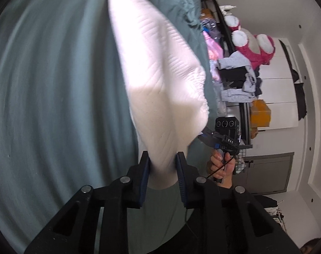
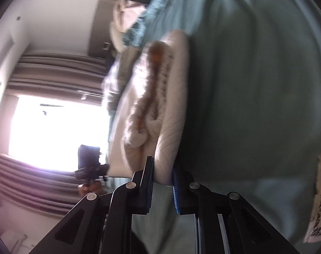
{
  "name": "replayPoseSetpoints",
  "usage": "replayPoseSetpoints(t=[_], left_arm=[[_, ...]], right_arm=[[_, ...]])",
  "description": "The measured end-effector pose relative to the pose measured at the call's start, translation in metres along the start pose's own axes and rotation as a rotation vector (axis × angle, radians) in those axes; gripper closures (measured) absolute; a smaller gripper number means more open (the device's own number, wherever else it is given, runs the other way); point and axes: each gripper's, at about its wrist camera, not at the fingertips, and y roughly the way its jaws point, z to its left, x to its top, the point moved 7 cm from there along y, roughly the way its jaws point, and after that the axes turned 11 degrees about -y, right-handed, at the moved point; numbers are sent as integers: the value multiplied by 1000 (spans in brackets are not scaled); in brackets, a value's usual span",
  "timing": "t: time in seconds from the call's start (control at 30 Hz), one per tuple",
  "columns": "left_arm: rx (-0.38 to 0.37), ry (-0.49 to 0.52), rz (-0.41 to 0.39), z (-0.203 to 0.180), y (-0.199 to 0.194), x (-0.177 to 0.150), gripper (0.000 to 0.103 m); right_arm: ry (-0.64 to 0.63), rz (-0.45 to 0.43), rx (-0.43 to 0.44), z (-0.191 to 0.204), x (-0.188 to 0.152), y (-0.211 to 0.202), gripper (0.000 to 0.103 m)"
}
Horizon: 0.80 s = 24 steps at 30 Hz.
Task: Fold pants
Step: 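Fold the bundle over with the right gripper and lay it flat, then open both grippers and release the folded sweatpants on the bed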
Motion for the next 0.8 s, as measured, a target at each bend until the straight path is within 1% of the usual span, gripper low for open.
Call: replayPoseSetpoints(t=[0.03,0.1,0.17,0.23,0.3,0.37,0.4,0.43,0.47,0.5,0.53,0.6,0.63,0.7,0.77,0.8], left_arm=[[9,-14,4,9,3,0,83],[10,-44,3,24,6,0,83],[16,-53,2,33,8,0,83],[24,-59,3,35,9,0,83],[48,-50,1,32,5,-2,83],[112,-19,-12,25,-4,-4,82],[174,30,-13,19,-9,-9,82],[220,77,-9,13,-12,-14,82],[250,112,-10,7,-16,-19,82],[283,153,-22,-2,-21,-24,82],[296,182,-35,-11,-23,-26,82],[318,246,-83,-34,-23,-25,77],[322,271,-110,-45,-20,-22,73],[303,300,-137,-63,-7,-16,73],[268,297,-145,-72,12,-10,73],[273,294,-139,-74,25,-8,73]], right_arm=[[17,7,-23,-12,-5,2,0],[44,1,-14,-30,-14,-1,0],[38,-8,-11,-32,-16,-1,0],[6,0,-54,-30,-17,-1,0],[-6,17,-84,-26,-14,1,0],[-21,59,-141,-20,-12,-2,0],[-38,89,-194,-18,-12,-7,0],[-66,115,-251,-18,-14,-14,0],[-109,135,-315,-13,-15,-20,0],[-165,144,-388,-7,-14,-27,0],[-204,148,-463,-2,-12,-34,0],[-246,129,-535,13,-5,-42,0],[-279,100,-538,27,1,-43,0],[-383,49,-511,66,13,-31,0],[-480,4,-502,101,21,-7,0],[-515,-4,-502,114,20,6,0]])
